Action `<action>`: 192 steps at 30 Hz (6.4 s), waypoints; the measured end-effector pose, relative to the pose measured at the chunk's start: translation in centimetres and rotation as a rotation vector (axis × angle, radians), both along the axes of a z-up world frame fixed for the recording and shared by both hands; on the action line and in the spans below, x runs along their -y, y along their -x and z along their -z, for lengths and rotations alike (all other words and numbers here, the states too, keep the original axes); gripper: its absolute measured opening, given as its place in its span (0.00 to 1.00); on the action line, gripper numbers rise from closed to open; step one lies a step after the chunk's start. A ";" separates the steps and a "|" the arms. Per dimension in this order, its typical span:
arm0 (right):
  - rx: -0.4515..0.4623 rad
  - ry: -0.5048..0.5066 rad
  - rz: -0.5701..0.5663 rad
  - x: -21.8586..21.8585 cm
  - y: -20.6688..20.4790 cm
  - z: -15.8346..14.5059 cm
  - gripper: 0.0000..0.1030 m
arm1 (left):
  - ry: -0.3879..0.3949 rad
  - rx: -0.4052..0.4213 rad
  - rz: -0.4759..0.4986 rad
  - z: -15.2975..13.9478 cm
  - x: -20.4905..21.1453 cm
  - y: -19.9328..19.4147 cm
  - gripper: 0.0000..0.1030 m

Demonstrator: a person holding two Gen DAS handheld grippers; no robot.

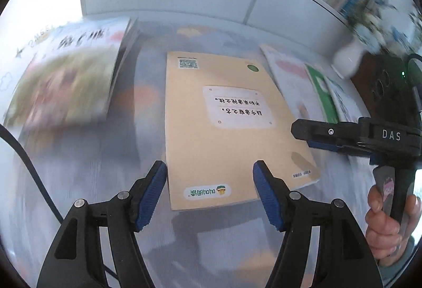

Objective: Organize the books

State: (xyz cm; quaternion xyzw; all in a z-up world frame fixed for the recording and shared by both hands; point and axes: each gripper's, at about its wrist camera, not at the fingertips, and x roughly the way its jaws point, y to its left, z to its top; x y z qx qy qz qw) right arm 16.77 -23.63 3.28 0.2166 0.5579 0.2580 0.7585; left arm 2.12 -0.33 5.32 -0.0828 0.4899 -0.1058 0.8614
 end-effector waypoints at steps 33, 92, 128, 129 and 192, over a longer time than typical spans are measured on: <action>0.053 -0.034 0.117 2.7 17.3 2.2 0.54 | 0.004 -0.008 0.026 2.7 0.1 9.6 0.62; -0.023 -0.452 -0.184 -20.6 17.6 -3.5 0.77 | 0.295 0.321 -0.356 -5.2 -26.9 14.7 0.67; -0.049 -0.292 -0.053 -14.3 17.4 2.8 0.72 | 0.188 0.012 0.058 2.3 -12.9 7.8 0.67; -0.049 -0.289 -0.043 -13.2 17.9 2.7 0.72 | 0.192 -0.003 0.077 2.5 -11.9 8.2 0.67; -0.043 -0.501 0.295 9.7 25.3 2.3 0.22 | 0.885 -0.223 0.123 5.2 0.5 8.6 0.65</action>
